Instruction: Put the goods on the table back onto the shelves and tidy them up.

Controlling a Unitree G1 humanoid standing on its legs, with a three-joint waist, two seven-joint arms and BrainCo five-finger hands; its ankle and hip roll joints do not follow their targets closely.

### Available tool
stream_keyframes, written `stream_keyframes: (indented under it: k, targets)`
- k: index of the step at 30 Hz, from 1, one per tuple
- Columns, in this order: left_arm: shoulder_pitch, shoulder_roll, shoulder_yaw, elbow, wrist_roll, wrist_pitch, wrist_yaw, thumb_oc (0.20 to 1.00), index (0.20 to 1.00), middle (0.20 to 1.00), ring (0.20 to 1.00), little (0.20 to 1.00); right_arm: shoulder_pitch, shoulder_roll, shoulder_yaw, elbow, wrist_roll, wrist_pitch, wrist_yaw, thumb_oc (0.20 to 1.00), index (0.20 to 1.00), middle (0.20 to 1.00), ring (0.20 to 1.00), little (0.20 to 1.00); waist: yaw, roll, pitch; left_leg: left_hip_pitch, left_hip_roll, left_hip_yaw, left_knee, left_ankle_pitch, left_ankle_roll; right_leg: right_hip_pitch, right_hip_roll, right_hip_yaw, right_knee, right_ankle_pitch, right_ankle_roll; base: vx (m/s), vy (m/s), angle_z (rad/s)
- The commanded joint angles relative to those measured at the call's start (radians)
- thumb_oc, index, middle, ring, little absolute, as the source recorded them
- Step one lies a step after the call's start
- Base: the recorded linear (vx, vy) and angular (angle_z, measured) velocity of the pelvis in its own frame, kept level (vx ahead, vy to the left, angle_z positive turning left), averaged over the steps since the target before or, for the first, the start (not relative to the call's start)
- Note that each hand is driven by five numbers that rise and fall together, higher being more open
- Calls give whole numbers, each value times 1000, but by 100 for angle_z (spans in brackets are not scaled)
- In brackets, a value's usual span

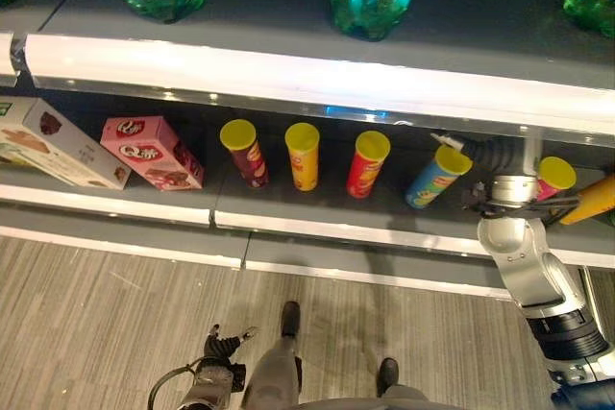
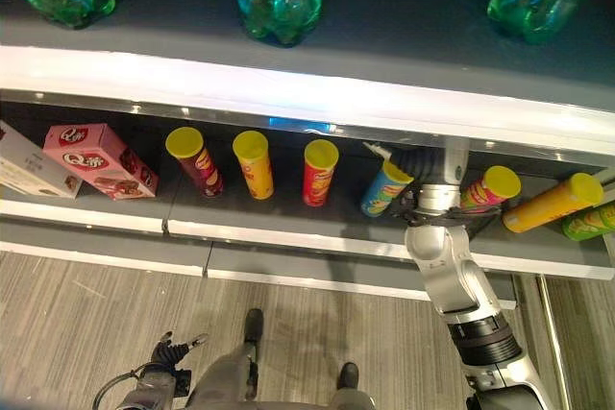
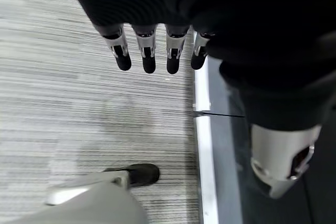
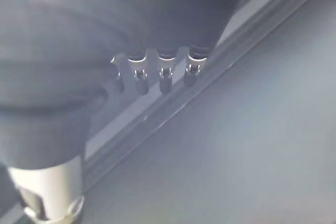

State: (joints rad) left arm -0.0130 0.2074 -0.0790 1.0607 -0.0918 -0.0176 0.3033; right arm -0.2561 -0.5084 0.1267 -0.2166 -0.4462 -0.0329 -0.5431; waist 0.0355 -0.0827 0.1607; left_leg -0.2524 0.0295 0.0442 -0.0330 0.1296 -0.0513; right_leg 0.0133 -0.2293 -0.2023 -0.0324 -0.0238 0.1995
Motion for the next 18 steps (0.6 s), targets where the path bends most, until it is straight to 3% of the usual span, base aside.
stream_keyframes:
  k: [1, 3, 5, 6, 8, 9, 13, 18]
  targets:
    - [-10, 7, -6, 39, 37, 14, -20, 1000, 1000, 1000, 1000, 1000, 24, -31, -6, -32, 235, -98, 123, 1000, 1000, 1000, 1000, 1000, 0, 53, -35, 44, 173, 47, 47, -103, -132, -72, -24, 20, -14, 20, 62, 11, 1, -16]
    - [-9, 10, 1, 43, 38, 16, -26, 1000, 1000, 1000, 1000, 1000, 36, -28, -9, -31, 299, -111, 161, 1000, 1000, 1000, 1000, 1000, -3, 52, -39, 51, 175, 53, 46, -104, -132, -73, -25, 24, -14, 21, 62, 6, 1, -24]
    - [-7, 28, 21, 41, 56, 14, -96, 1000, 1000, 1000, 1000, 1000, 110, -40, -41, -26, 722, -181, 420, 1000, 1000, 1000, 1000, 1000, -24, 47, -47, 67, 179, 71, 42, -105, -131, -77, -25, 49, -14, 27, 62, 4, 7, -29]
    - [-8, 35, 26, 47, 63, 11, -116, 1000, 1000, 1000, 1000, 1000, 134, -49, -53, -24, 828, -190, 494, 1000, 1000, 1000, 1000, 1000, -30, 46, -50, 71, 180, 76, 42, -106, -132, -80, -26, 53, -13, 30, 62, 9, 2, -23]
    - [-8, 40, 29, 51, 67, 9, -133, 1000, 1000, 1000, 1000, 1000, 150, -59, -67, -22, 914, -193, 552, 1000, 1000, 1000, 1000, 1000, -34, 46, -55, 75, 181, 83, 43, -108, -132, -82, -27, 59, -13, 32, 62, 13, 17, -23]
    - [-6, 47, 35, 58, 80, 0, -165, 1000, 1000, 1000, 1000, 1000, 181, -75, -103, -30, 1045, -191, 645, 1000, 1000, 1000, 1000, 1000, -46, 47, -61, 79, 183, 93, 46, -110, -134, -85, -30, 66, -12, 37, 62, 15, 25, -27]
    - [-8, 53, 39, 59, 97, -19, -193, 1000, 1000, 1000, 1000, 1000, 220, -95, -194, -48, 1145, -192, 710, 1000, 1000, 1000, 1000, 1000, -65, 52, -72, 81, 183, 107, 64, -124, -133, -98, -38, 86, -7, 49, 62, 20, 33, -23]
    - [-20, 51, 26, 53, 119, -25, -199, 1000, 1000, 1000, 1000, 1000, 227, -83, -308, -39, 1111, -211, 651, 1000, 1000, 1000, 1000, 1000, -90, 57, -75, 73, 174, 116, 92, -145, -128, -116, -51, 115, -7, 69, 62, 10, 64, -18]
